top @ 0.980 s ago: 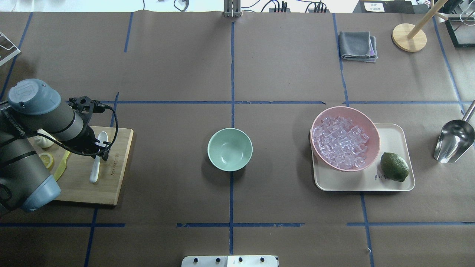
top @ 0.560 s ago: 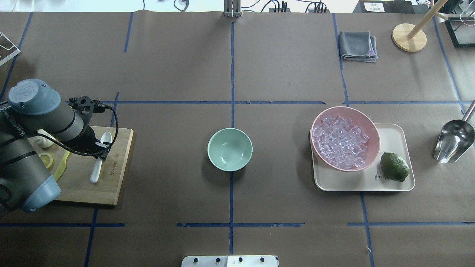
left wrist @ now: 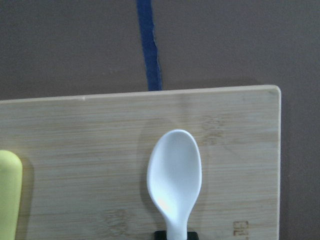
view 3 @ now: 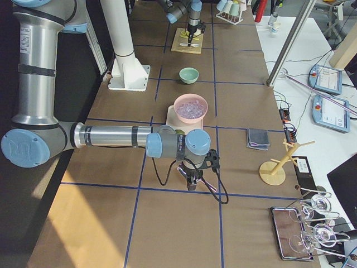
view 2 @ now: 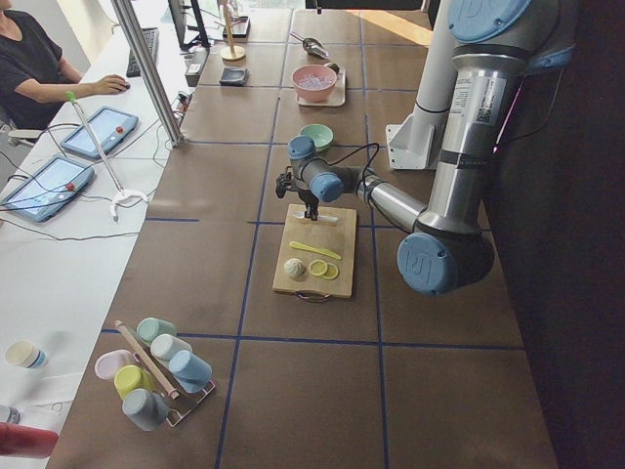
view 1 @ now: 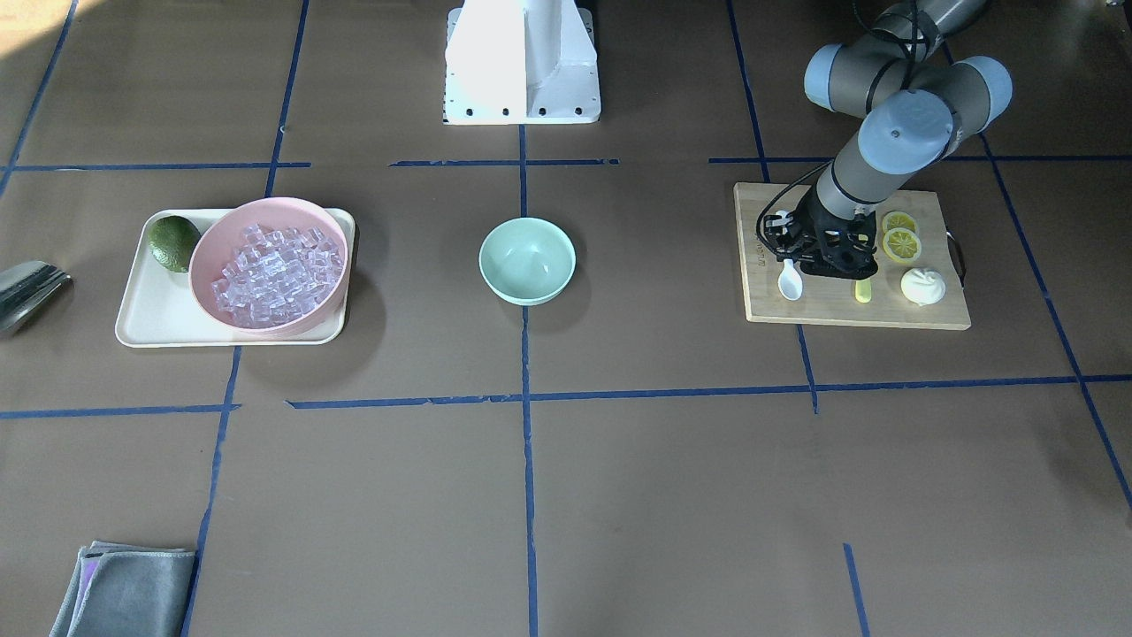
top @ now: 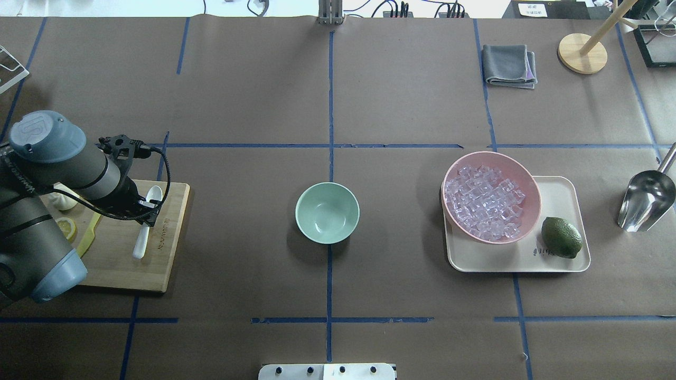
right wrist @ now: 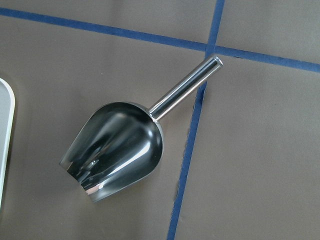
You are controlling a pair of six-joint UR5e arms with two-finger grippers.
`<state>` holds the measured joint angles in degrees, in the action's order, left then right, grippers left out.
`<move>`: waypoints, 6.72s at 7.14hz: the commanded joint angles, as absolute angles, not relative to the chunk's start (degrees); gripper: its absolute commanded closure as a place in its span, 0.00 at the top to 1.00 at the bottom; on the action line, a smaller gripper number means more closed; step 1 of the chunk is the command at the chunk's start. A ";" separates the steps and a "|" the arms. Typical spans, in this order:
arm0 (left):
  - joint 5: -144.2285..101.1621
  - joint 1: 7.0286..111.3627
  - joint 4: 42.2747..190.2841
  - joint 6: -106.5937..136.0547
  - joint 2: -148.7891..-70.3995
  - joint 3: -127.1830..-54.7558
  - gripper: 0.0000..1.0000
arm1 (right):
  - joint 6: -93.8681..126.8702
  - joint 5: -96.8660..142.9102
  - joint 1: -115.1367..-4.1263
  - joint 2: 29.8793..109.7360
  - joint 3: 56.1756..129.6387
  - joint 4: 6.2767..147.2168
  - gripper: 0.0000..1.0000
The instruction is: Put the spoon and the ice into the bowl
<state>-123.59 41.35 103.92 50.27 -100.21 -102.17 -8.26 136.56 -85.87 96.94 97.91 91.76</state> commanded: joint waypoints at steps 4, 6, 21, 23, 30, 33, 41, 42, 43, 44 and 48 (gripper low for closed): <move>-126.74 34.65 102.57 66.42 -117.82 -99.33 0.00 | -8.26 136.58 -85.87 96.94 97.91 91.67 0.99; -125.43 33.58 102.57 67.85 -126.26 -94.50 0.00 | -8.35 136.49 -85.78 96.94 97.91 91.76 0.99; -119.43 33.99 100.02 70.67 -123.88 -102.27 0.74 | 22.66 140.56 -70.89 95.46 113.41 89.75 0.99; -123.47 38.74 99.93 64.29 -116.85 -108.68 0.74 | 48.75 130.23 -57.11 85.58 114.70 80.88 0.99; -132.36 48.60 100.28 52.21 -103.45 -114.96 0.78 | 47.20 114.52 -40.08 80.51 111.64 80.77 0.91; -132.28 48.60 100.28 52.21 -103.36 -115.22 0.78 | 45.53 114.43 -40.08 80.51 110.74 80.68 0.84; -132.36 49.04 100.37 52.21 -102.83 -115.49 0.78 | 45.53 115.31 -39.99 77.98 110.91 80.86 0.00; -132.36 49.04 100.37 52.21 -102.66 -116.01 0.78 | 46.40 116.27 -40.08 75.35 112.40 81.38 0.00; -132.36 49.04 100.37 52.21 -101.70 -116.89 0.78 | 51.37 117.85 -39.90 72.71 113.02 81.21 0.00; -132.36 49.04 100.37 52.21 -101.69 -116.89 0.78 | 58.12 118.38 -38.95 68.34 112.68 81.38 0.00; -132.01 49.13 100.37 52.21 -101.07 -117.33 0.83 | 77.06 110.52 -29.55 54.34 101.11 80.25 0.00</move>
<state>-132.18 49.11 100.37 52.21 -101.14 -117.10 73.11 114.35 -32.41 58.36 105.20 80.51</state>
